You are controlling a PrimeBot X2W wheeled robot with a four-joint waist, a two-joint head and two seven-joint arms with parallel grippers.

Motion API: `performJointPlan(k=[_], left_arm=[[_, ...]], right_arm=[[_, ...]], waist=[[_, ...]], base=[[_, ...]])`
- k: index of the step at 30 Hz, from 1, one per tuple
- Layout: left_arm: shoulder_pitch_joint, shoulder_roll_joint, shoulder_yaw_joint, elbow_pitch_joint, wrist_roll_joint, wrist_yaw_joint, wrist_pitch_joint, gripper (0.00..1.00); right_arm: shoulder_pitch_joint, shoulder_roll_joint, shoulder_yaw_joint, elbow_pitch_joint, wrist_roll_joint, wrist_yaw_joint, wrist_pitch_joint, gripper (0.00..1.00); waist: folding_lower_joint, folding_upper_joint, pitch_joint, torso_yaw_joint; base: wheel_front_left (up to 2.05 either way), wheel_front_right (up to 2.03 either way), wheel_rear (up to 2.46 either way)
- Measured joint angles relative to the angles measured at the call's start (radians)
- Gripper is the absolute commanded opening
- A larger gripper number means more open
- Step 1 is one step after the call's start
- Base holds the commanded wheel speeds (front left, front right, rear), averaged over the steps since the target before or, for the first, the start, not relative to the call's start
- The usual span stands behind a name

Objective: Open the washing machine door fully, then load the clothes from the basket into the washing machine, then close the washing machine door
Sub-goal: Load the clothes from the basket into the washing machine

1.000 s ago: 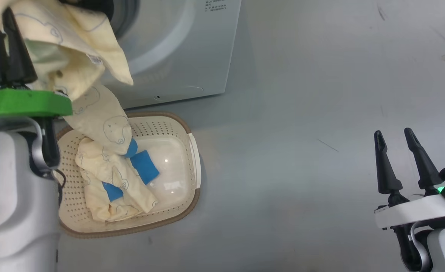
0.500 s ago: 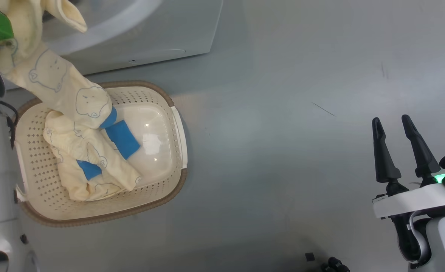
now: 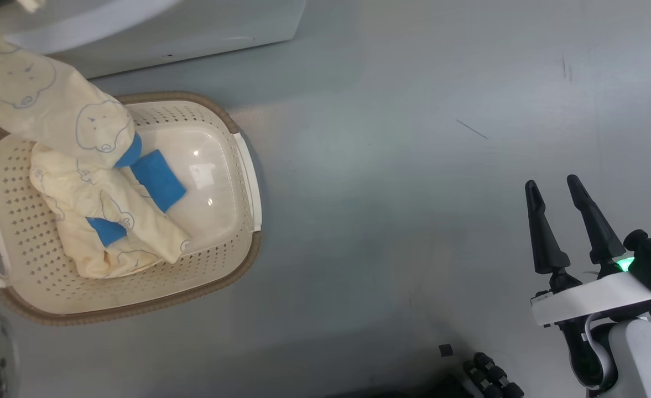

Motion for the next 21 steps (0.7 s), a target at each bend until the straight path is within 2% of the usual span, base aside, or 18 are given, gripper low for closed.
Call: performJointPlan(k=[2,9,11,15,16,17,18,21], left_arm=[[-0.024,0.021,-0.014,-0.012,0.033,-0.010,-0.036,0.00],[-0.157,0.100,-0.073,-0.110,0.164,-0.031,-0.264,0.00],[-0.169,0.098,-0.084,-0.109,0.178,-0.038,-0.322,0.00],[-0.167,0.081,-0.090,-0.045,0.175,-0.039,-0.355,0.00],[-0.165,0.075,-0.084,-0.023,0.166,-0.039,-0.355,0.11],[-0.162,0.069,-0.079,-0.006,0.158,-0.038,-0.356,0.82],[-0.158,0.061,-0.072,0.013,0.153,-0.037,-0.358,1.00],[-0.155,0.048,-0.058,0.047,0.137,-0.032,-0.373,1.00]], right_arm=[[-0.001,0.001,0.010,0.003,0.000,0.004,0.000,1.00],[-0.030,0.010,0.041,0.012,0.005,0.008,-0.008,1.00],[-0.035,0.014,0.043,0.023,0.010,0.008,-0.010,1.00],[-0.036,0.014,0.042,0.040,0.018,0.008,-0.014,1.00],[-0.036,0.014,0.042,0.043,0.018,0.008,-0.016,1.00],[-0.037,0.014,0.043,0.045,0.018,0.008,-0.016,1.00],[-0.037,0.014,0.043,0.047,0.018,0.008,-0.016,1.00],[-0.049,0.014,0.044,0.052,0.018,0.009,-0.016,1.00]], waist=[[0.0000,0.0000,0.013,-0.003],[0.0000,0.0000,0.053,-0.026],[0.0000,0.0000,0.063,-0.035],[0.0000,0.0000,0.076,-0.047],[-0.0001,0.0000,0.078,-0.048],[0.0000,0.0000,0.079,-0.050],[-0.0001,0.0000,0.080,-0.050],[-0.0001,0.0000,0.079,-0.049]], base=[[0.00,0.00,0.00],[0.00,0.00,0.00],[0.00,0.00,0.00],[0.00,0.00,0.00],[0.00,0.00,0.00],[0.00,0.00,0.00],[0.00,0.00,0.00],[0.00,0.00,0.00]])
